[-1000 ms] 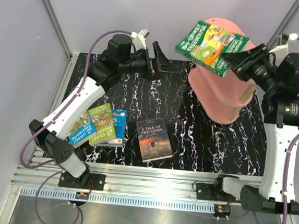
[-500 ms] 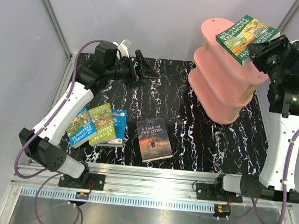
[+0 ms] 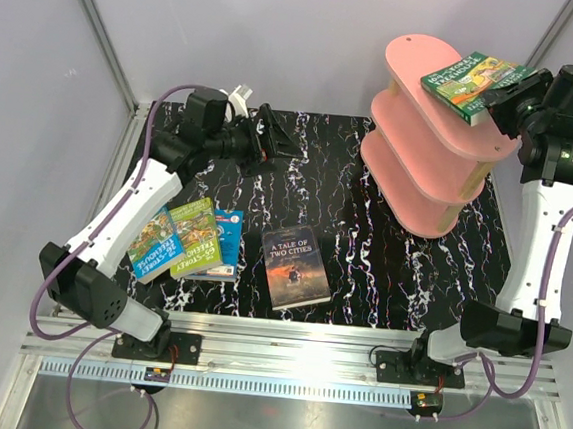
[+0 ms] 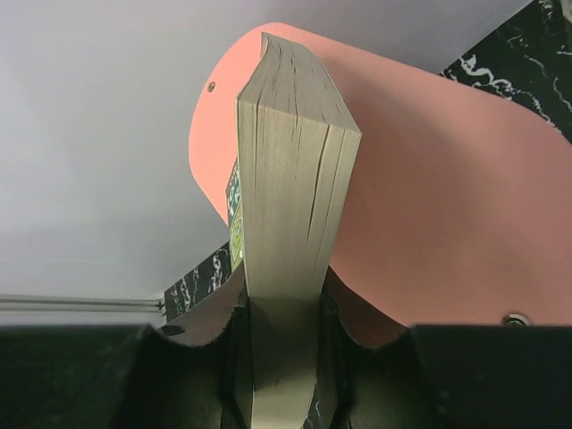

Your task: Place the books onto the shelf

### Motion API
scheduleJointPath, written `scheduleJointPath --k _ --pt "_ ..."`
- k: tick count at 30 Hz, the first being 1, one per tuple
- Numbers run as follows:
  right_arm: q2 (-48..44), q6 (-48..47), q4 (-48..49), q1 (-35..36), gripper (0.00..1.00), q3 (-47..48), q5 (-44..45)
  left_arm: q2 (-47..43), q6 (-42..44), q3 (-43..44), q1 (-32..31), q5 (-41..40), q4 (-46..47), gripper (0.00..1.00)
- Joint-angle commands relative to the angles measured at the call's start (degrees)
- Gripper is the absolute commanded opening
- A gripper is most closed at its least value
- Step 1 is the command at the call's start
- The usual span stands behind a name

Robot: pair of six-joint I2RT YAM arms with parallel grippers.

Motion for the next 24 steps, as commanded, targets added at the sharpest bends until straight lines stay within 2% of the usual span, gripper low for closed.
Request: scheduleJointPath --k 1,9,14,24 --pt "-0.14 1.29 2.34 -0.33 0.0 0.89 -5.84 -1.94 0.78 -1.32 0.72 0.7 3.35 0.99" --pt "-0.74 3.13 0.49 -1.12 0.0 -3.49 -11.46 -1.33 0.17 -3.26 1.42 1.49 5.2 0.99" --pt "-5.13 3.22 0.23 -1.12 0.0 -9.13 -4.46 -1.06 0.08 -3.52 1.51 2.1 5.81 0.99" --pt "-3.12 3.75 -4.87 -1.12 0.0 -6.24 5.23 -0.98 -0.71 -5.1 1.51 3.33 7.05 0.99"
